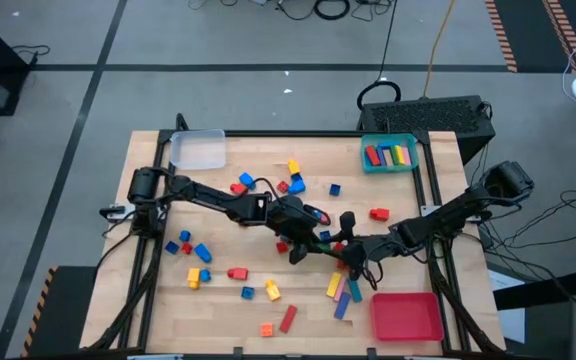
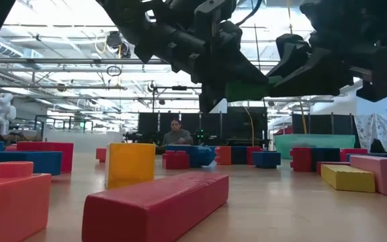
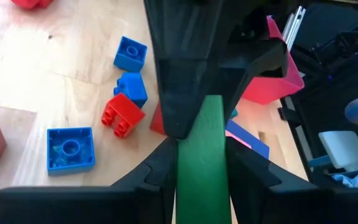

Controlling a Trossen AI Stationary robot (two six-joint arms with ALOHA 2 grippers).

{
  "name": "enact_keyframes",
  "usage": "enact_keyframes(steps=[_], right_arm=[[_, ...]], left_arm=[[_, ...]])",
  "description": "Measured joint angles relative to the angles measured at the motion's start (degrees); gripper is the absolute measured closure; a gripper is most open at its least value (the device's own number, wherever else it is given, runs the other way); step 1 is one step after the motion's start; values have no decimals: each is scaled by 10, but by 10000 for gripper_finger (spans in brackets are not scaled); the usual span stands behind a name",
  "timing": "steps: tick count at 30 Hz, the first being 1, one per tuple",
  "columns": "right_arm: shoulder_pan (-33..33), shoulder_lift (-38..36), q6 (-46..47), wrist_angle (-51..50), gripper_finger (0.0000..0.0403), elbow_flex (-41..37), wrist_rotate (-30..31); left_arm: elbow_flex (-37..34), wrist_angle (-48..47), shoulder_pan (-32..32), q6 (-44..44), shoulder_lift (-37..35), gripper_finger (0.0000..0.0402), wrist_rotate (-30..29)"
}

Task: Sort blocks by size
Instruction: Put the green block into the blue bin

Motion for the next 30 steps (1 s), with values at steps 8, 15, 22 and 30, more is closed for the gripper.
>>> enact_keyframes(steps=[8, 15, 22, 30], right_arm=[[1, 0, -13, 3, 337, 0, -2], [-6, 0, 99, 12, 350, 0, -5], [-8, 0, 173, -16, 352, 0, 16], [-12, -69, 319, -194, 362, 0, 208]], left_arm=[[0, 0, 0, -30, 0, 294, 6], [0, -7, 3, -31, 0, 206, 52], [0, -51, 10, -39, 0, 126, 84], [0, -170, 7, 17, -34, 122, -30]])
